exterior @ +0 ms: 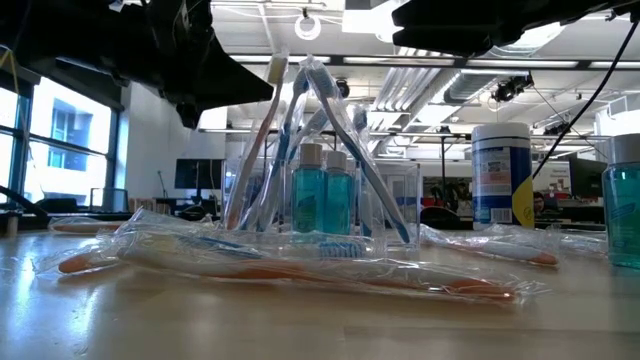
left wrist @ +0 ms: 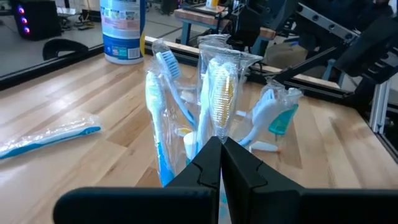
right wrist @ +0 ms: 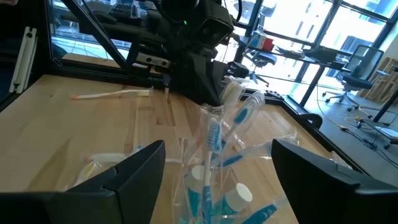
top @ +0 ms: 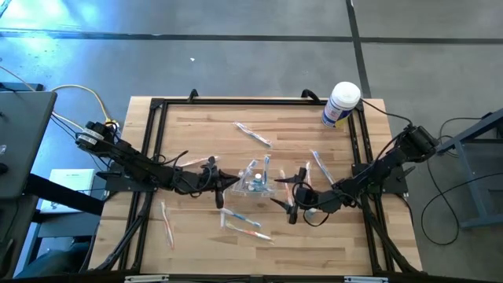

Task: Pick & Place toothbrushing station
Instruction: Put the orange toothbrush into the transparent organizer, then put the blue mouthwash bottle into the transparent organizer

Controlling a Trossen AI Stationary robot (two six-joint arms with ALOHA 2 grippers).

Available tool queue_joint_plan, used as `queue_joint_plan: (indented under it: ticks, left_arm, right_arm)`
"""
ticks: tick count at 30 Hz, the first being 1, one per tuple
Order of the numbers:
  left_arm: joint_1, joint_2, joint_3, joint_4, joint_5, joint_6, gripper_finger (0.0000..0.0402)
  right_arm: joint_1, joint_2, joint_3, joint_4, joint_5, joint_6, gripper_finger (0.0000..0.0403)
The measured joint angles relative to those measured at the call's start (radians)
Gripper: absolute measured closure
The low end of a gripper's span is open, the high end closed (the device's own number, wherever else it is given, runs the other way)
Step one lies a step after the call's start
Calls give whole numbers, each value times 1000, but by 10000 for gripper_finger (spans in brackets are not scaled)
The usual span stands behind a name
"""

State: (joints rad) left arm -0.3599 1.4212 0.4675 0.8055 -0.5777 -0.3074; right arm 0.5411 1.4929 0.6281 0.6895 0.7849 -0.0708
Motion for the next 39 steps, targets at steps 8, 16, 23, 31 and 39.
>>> queue_joint_plan:
  ticks: [8, 16, 23, 31, 39]
  left_arm:
    - [0, 0, 0, 2, 0, 11, 396]
    - [0, 0, 0, 3, 31, 4, 364]
    - [0, 0, 0, 3, 31, 4, 329]
    - [-2, 0, 0, 2, 31, 23, 311]
    - [-3, 0, 0, 3, 32, 23, 282]
  right_arm:
    - [0, 0, 0, -4, 0, 0, 117]
    - [0, 0, 0, -5, 0, 0, 117]
    - [0, 0, 0, -5, 0, 0, 117]
    - [0, 0, 0, -5, 0, 0, 117]
    - [0, 0, 0, -5, 0, 0, 117]
